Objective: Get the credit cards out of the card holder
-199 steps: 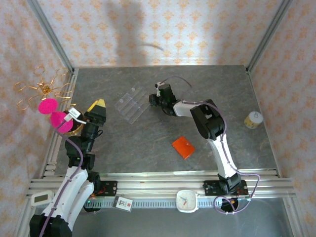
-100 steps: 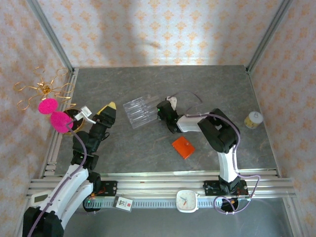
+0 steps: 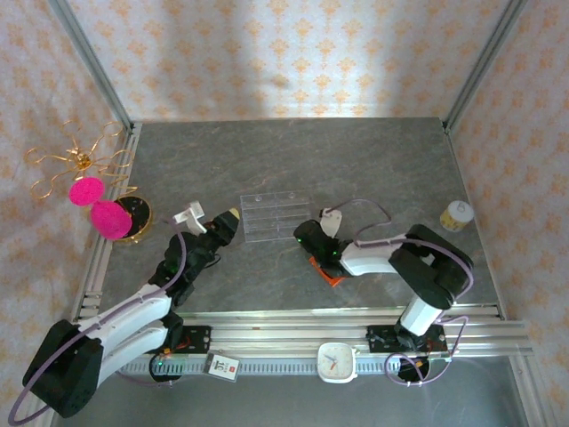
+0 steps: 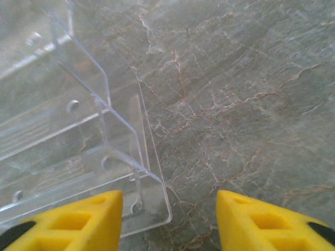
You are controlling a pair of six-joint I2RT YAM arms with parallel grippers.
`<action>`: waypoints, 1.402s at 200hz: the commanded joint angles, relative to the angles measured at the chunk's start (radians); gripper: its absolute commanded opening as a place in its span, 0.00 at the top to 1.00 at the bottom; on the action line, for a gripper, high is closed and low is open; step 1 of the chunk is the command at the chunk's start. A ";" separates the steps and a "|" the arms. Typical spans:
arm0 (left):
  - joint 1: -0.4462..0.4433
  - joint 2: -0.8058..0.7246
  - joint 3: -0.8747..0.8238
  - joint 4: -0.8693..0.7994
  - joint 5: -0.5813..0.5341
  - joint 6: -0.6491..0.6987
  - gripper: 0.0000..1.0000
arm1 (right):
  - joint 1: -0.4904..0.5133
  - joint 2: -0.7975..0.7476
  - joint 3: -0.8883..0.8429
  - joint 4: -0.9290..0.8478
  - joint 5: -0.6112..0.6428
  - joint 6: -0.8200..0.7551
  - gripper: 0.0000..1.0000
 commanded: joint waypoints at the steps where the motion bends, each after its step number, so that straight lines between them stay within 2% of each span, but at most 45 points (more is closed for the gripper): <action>1: -0.005 0.033 0.018 -0.079 -0.086 0.040 0.74 | 0.005 -0.128 -0.048 0.024 -0.004 -0.032 0.48; 21: -0.005 0.078 0.045 -0.140 -0.144 0.068 0.84 | 0.005 -0.256 -0.099 0.024 -0.046 -0.088 0.47; 35: -0.005 0.126 0.072 -0.176 -0.189 0.074 0.90 | -0.001 -0.331 -0.111 -0.011 -0.064 -0.121 0.54; 49: -0.005 0.201 0.113 -0.220 -0.226 0.095 0.93 | -0.019 -0.395 -0.112 -0.062 -0.089 -0.160 0.58; 119: -0.003 0.592 0.309 -0.205 -0.207 0.185 0.93 | -0.114 -0.675 -0.132 -0.257 -0.171 -0.231 0.61; 153: -0.002 0.685 0.359 -0.131 -0.134 0.192 0.93 | -0.128 -0.743 -0.143 -0.310 -0.187 -0.236 0.61; 176: -0.002 0.728 0.407 -0.146 -0.112 0.192 0.93 | -0.131 -0.746 -0.158 -0.321 -0.206 -0.228 0.60; 194: -0.001 0.689 0.395 -0.163 -0.125 0.181 0.92 | -0.139 -0.727 -0.159 -0.328 -0.270 -0.231 0.57; 223: 0.002 0.474 0.302 -0.164 -0.138 0.149 0.73 | -0.159 -0.630 -0.138 -0.379 -0.389 -0.247 0.47; 250: -0.010 0.268 0.266 -0.190 -0.074 0.127 0.55 | -0.215 -0.543 -0.156 -0.368 -0.514 -0.274 0.36; 280: -0.030 0.147 0.241 -0.215 0.032 0.115 0.50 | -0.305 -0.455 -0.163 -0.374 -0.592 -0.303 0.35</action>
